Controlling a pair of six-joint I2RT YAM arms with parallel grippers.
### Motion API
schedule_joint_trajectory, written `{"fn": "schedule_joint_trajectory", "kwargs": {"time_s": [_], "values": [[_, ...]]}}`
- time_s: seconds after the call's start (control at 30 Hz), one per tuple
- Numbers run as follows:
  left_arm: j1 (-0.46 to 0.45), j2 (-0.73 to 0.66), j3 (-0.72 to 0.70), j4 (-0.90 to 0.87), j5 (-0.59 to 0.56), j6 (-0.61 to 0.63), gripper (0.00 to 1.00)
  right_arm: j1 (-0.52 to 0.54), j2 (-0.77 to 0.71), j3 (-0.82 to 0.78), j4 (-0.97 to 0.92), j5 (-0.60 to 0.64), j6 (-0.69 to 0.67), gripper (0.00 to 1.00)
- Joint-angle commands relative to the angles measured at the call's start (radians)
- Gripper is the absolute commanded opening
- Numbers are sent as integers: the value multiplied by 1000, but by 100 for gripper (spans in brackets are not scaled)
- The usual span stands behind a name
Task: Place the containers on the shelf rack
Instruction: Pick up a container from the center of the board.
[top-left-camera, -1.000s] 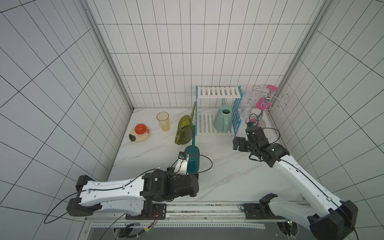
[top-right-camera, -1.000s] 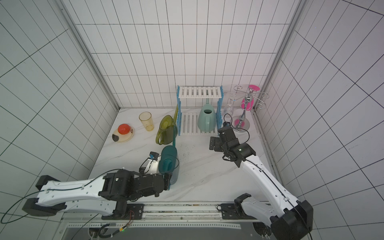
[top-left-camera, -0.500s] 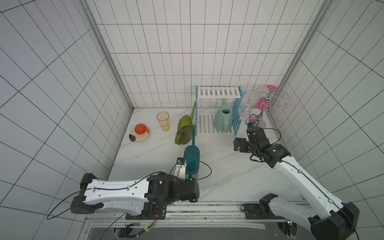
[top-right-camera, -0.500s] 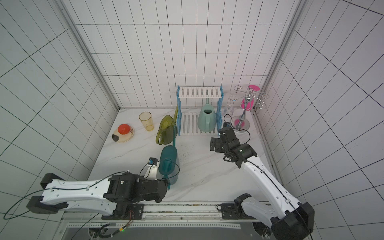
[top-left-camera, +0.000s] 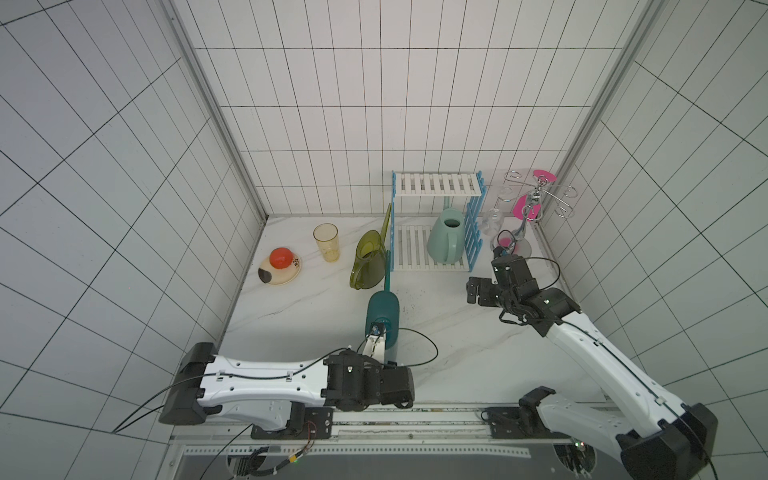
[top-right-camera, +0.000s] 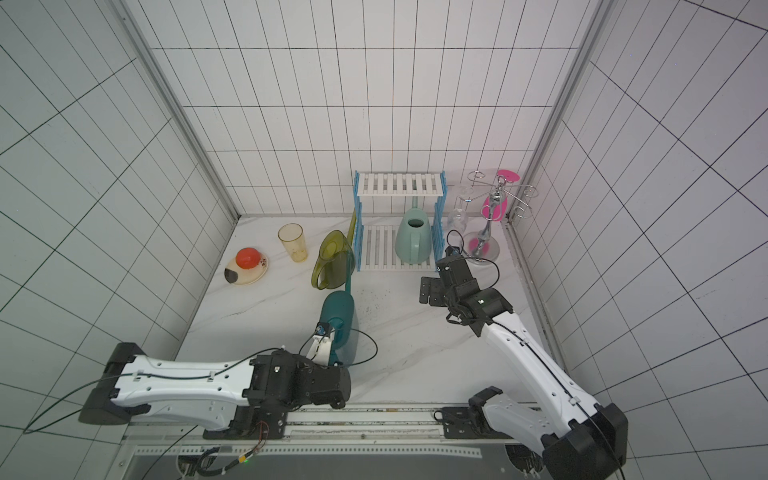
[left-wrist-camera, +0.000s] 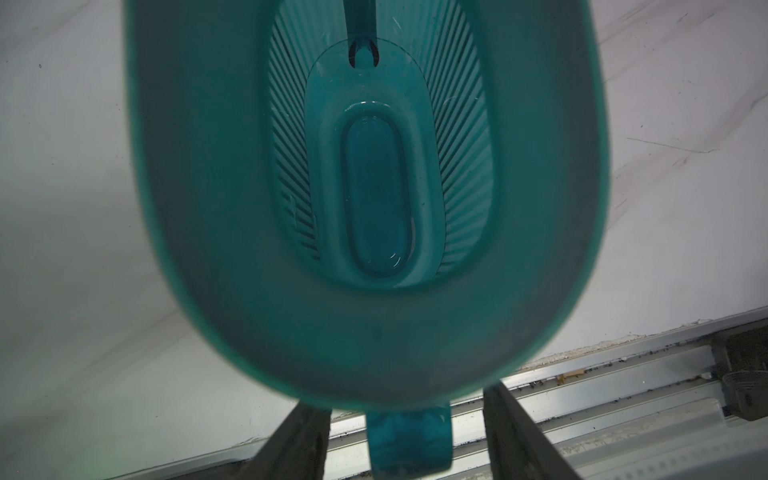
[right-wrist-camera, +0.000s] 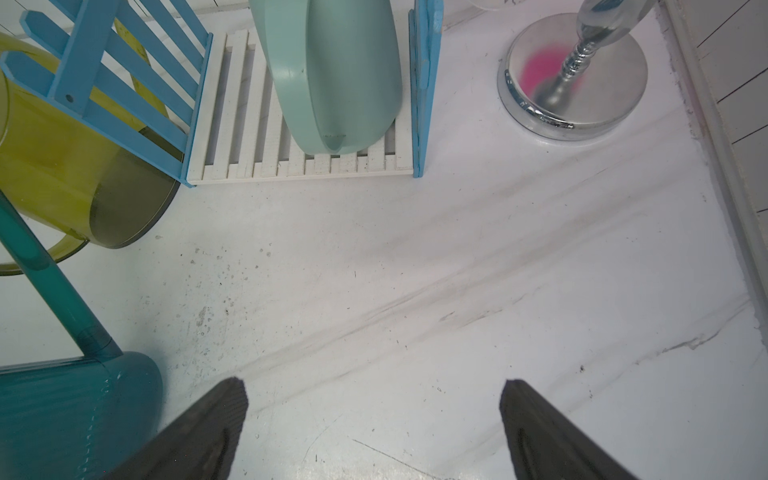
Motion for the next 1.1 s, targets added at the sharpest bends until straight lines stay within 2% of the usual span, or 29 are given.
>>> {"fn": "schedule_joint_trajectory", "kwargs": {"time_s": [0.0, 0.1, 0.37, 0.63, 0.87, 1.07], "values": [[-3, 24, -5, 40, -32, 17, 61, 0, 2, -15, -9, -4, 6, 99], [-1, 37, -15, 48, -38, 3, 60, 0, 4, -16, -1, -10, 10, 99], [26, 12, -61, 64, -29, -2, 47, 0, -30, -7, -3, -20, 12, 99], [49, -27, -88, 72, -37, 25, 21, 0, -78, -14, -4, -34, 1, 99], [48, -30, -110, 111, -20, 47, 5, 1, -92, -25, -21, -44, 3, 99], [49, -17, -80, 95, -17, 84, 0, 1, -116, -38, -27, -69, -28, 99]]}}
